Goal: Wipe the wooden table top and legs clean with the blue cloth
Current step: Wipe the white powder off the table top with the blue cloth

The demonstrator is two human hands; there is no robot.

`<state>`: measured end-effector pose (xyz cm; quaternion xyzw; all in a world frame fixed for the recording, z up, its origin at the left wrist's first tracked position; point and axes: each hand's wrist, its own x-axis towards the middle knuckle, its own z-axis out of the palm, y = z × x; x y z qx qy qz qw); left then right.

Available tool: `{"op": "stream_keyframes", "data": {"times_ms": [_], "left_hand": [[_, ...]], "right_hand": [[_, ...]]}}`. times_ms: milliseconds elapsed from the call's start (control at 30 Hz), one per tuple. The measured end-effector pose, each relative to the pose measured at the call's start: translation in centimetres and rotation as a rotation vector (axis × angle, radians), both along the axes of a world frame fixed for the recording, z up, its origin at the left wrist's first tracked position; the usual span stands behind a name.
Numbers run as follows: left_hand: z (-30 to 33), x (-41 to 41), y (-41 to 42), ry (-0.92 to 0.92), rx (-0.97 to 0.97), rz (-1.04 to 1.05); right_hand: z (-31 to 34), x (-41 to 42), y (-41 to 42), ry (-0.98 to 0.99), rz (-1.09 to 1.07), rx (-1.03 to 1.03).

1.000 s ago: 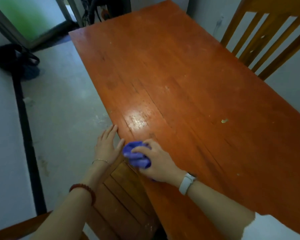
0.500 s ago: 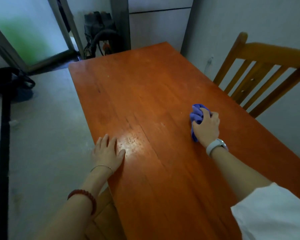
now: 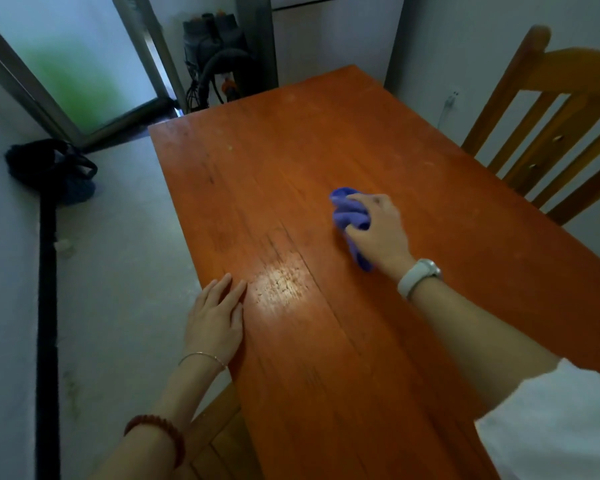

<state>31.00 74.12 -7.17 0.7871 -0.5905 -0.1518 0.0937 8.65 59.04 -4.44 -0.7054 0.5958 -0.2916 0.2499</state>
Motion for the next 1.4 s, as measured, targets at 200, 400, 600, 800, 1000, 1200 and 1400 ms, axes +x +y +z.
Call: {"op": "stream_keyframes", "data": {"times_ms": [200, 400, 600, 800, 1000, 1200, 1400], "left_hand": [[0.5, 1.4, -0.3, 0.226, -0.041, -0.010], [1.9, 2.0, 2.1, 0.423, -0.109, 0.194], [2.4, -3.8, 5.9, 0.133, -0.044, 0.137], [2.5, -12.6, 4.9, 0.068, 0.016, -0.088], [0.4, -15.9, 4.6, 0.015, 0.075, -0.109], [0.1, -15.9, 4.5, 0.001, 0.039, -0.079], [0.0, -15.8, 4.3, -0.036, 0.026, -0.072]], "right_hand": [[-2.2, 4.5, 6.3, 0.221, 0.214, -0.017], [-1.0, 5.5, 19.2, 0.132, 0.906, 0.067], [1.1, -2.4, 23.1, -0.151, 0.704, 0.422], [0.6, -17.0, 17.1, -0.171, -0.163, 0.119], [0.7, -27.1, 12.7, 0.133, -0.859, 0.192], [-0.8, -20.1, 10.0, 0.127, -0.246, 0.155], [-1.1, -21.0, 7.5, -0.022, -0.180, -0.001]]}}
